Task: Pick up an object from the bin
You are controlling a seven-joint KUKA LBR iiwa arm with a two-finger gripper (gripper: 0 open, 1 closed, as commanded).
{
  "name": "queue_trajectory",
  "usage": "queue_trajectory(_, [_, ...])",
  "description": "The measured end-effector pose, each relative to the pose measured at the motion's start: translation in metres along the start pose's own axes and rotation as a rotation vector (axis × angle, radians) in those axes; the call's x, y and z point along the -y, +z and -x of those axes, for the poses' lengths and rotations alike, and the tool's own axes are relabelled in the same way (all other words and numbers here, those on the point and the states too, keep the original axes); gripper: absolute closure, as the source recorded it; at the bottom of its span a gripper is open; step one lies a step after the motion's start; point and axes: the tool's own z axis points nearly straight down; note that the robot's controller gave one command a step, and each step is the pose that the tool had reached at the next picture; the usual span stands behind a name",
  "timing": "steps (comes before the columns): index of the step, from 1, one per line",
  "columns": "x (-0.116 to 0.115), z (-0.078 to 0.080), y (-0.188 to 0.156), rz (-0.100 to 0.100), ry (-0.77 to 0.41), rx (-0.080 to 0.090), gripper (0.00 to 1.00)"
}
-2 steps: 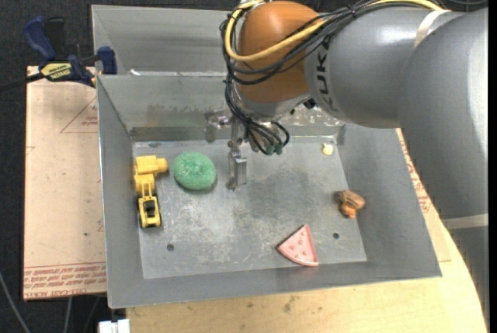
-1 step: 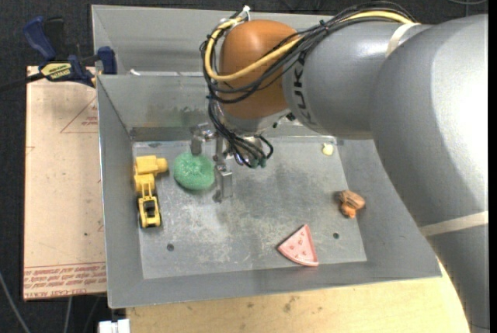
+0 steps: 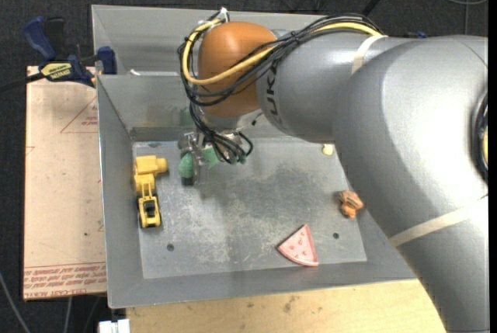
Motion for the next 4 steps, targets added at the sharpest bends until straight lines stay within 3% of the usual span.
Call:
queue_trajectory(1, [0.0,0.0,0.0,0.0,0.001,0.0,1.0])
queue_trajectory(2, [-0.023,0.01,-0.077,0.0,0.009,0.0,1.0])
queue_trajectory(4, [-0.022,0.01,-0.077,0.0,0.012,0.0,1.0])
